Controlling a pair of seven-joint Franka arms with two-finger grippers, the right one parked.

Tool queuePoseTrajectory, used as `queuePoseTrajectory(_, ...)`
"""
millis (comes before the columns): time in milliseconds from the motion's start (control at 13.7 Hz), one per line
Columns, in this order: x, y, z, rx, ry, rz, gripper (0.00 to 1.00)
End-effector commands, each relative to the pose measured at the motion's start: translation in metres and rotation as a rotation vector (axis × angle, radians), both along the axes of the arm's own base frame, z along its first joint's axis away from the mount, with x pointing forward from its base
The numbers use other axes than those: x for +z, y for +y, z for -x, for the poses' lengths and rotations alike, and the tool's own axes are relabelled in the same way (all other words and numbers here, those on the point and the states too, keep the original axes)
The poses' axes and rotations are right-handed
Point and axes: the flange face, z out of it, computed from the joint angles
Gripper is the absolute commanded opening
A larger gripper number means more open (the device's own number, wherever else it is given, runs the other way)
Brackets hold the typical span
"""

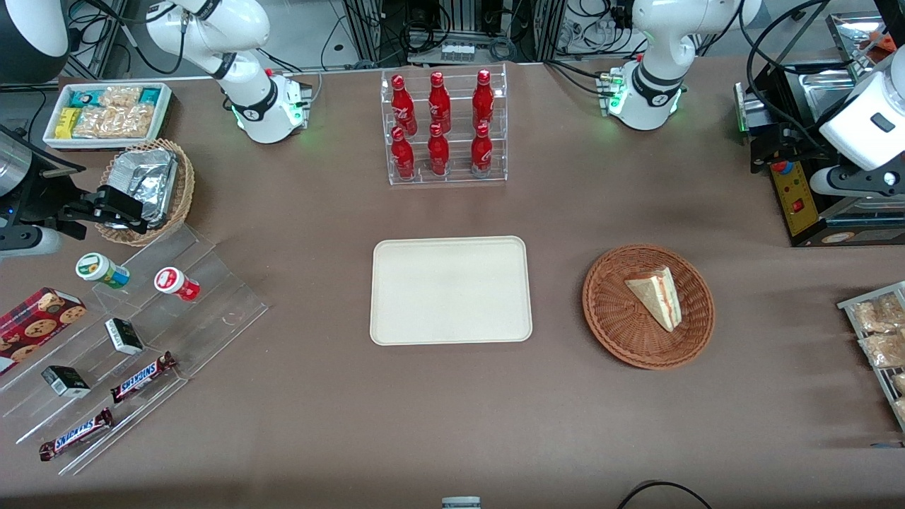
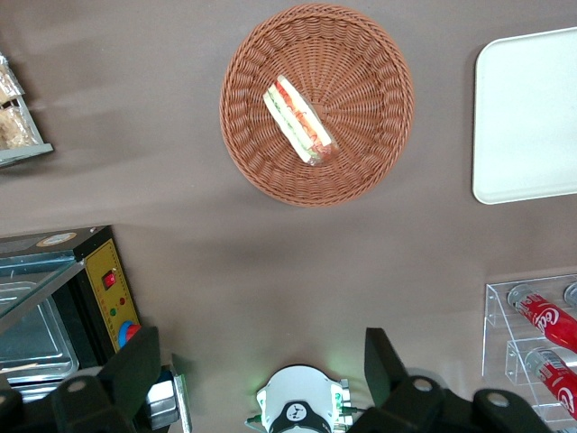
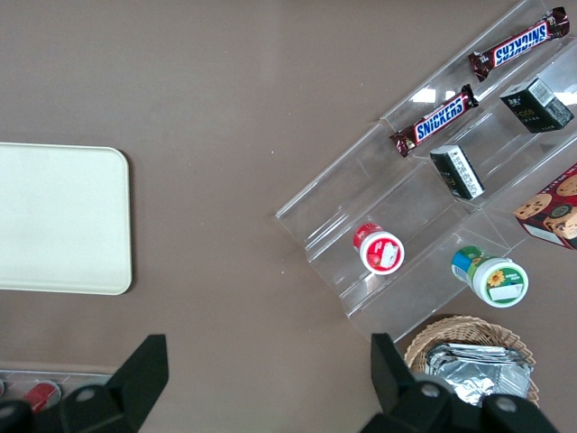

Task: Place sandwich from basket to tray
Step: 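Move the left gripper over the sandwich in the woven basket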

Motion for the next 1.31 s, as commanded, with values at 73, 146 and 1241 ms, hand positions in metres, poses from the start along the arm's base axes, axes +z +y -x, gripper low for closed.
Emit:
queuePoseTrajectory(73, -0.010, -0.007, -0.004, -0.009, -0.020, 0.011, 1.00)
queuePoseTrajectory(146, -0.018, -0.007, -0.005, -0.005, -0.010, 0.006, 1.00)
queuePoseTrajectory(1241, -0.256, -0.035, 0.007, 0.477, -0.151, -0.038, 1.00)
